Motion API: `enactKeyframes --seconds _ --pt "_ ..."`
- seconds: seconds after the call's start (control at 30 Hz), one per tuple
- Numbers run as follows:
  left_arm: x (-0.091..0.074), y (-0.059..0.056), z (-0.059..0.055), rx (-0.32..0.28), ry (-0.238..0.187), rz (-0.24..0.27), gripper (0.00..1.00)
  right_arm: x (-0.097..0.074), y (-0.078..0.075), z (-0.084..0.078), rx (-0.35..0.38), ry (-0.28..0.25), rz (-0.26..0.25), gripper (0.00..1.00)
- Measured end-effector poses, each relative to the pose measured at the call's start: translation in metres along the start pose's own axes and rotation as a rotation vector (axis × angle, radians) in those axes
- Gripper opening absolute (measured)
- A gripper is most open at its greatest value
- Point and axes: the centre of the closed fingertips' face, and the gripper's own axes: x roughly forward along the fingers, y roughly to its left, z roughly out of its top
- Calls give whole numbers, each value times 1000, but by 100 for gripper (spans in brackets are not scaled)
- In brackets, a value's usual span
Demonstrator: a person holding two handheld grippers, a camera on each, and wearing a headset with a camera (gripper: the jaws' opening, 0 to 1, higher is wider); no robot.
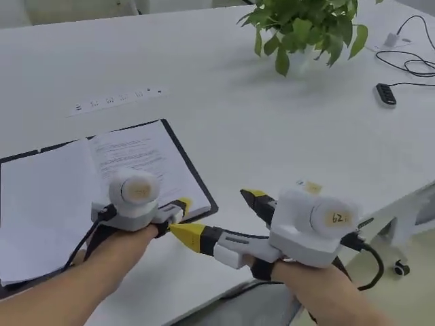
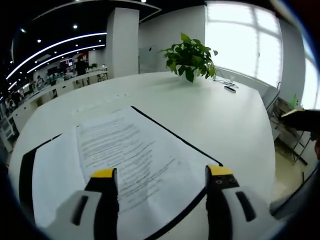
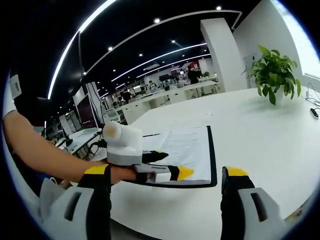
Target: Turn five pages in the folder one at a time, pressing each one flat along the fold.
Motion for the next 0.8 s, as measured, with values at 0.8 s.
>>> enactKeyframes --seconds 0.8 --pt "14 13 -18 18 -159 46 60 2 -19 -4 58 9 -36 87"
